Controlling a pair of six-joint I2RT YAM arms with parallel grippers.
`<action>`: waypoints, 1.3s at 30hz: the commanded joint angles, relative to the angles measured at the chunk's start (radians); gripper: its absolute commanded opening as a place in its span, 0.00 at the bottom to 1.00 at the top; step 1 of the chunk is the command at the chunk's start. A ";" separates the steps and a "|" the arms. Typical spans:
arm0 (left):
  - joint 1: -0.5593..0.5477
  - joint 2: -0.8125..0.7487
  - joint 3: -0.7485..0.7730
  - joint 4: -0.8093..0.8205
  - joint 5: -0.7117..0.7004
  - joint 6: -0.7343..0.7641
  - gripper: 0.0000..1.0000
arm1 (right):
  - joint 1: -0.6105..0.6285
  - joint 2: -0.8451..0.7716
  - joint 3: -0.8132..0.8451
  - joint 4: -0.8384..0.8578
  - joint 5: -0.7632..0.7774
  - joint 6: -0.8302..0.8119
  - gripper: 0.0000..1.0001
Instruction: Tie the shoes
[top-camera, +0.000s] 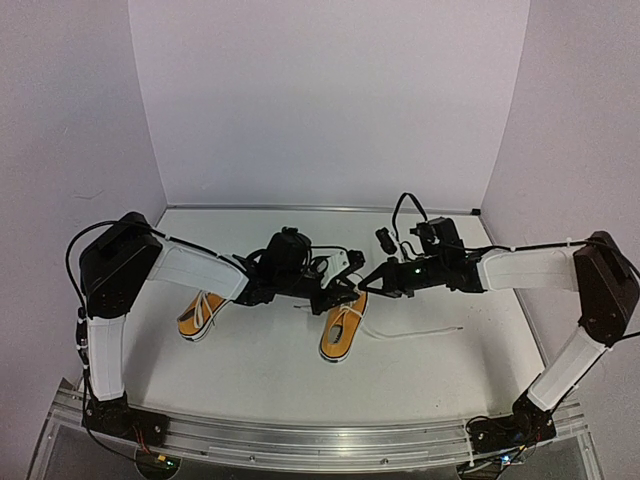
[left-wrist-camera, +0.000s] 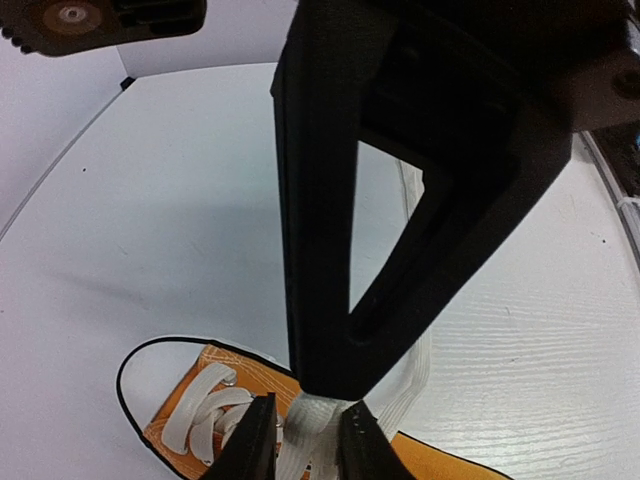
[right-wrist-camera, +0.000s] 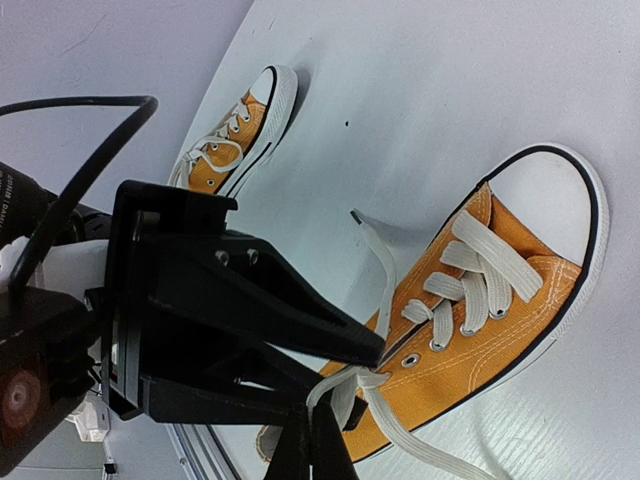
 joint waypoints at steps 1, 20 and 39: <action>0.003 0.000 0.048 0.031 -0.002 0.002 0.15 | -0.001 -0.037 0.018 0.002 0.005 -0.017 0.00; 0.001 -0.023 -0.030 0.061 0.059 0.052 0.00 | -0.090 -0.320 -0.214 -0.420 0.508 0.214 0.60; -0.010 -0.008 -0.024 0.061 0.069 0.068 0.00 | -0.090 -0.138 -0.195 -0.485 0.751 0.287 0.82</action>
